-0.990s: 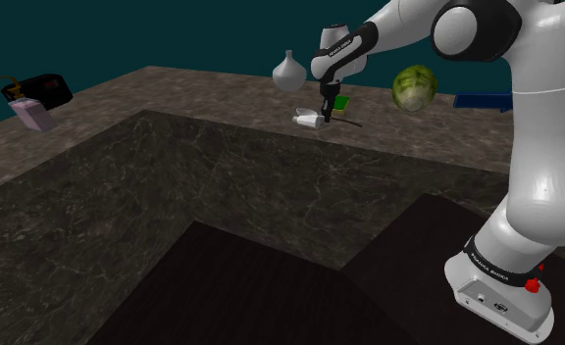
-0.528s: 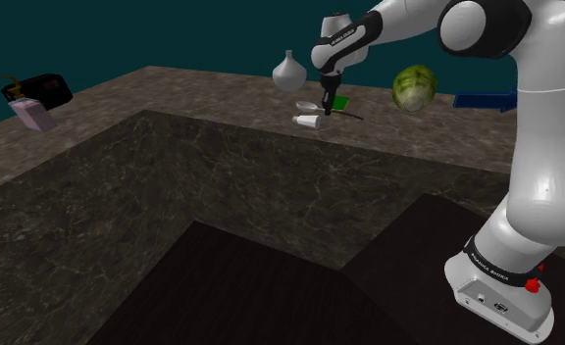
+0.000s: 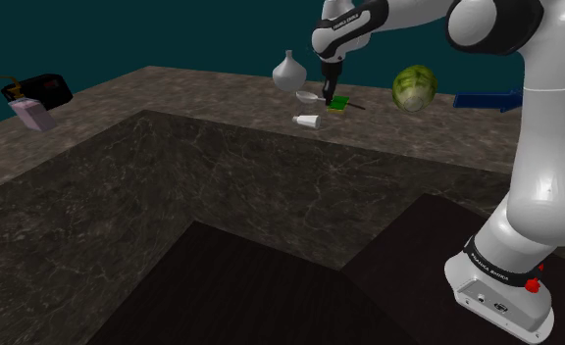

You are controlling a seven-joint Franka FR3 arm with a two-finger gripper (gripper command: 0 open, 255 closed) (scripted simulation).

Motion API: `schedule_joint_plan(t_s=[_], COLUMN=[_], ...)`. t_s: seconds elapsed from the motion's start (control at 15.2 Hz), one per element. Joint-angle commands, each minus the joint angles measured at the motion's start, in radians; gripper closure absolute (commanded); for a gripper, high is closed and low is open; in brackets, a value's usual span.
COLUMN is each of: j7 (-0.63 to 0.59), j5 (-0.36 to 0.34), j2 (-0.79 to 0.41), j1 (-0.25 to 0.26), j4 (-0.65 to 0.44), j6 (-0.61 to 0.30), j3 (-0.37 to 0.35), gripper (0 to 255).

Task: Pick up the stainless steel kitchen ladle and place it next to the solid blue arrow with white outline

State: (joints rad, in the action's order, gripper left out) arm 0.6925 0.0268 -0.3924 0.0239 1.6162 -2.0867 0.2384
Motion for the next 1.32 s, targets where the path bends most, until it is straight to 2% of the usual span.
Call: schedule_joint_plan(t_s=[0.0,1.06,1.25], j7=[0.000,0.004,0.041], j5=[-0.001,-0.007,-0.022], j2=[0.006,0.035,0.129], j1=[0.000,-0.003,-0.019], j4=[-0.017,-0.186,-0.050], j6=[0.024,0.220,0.175], j3=[0.001,0.006,0.023], gripper=[255,255,255])
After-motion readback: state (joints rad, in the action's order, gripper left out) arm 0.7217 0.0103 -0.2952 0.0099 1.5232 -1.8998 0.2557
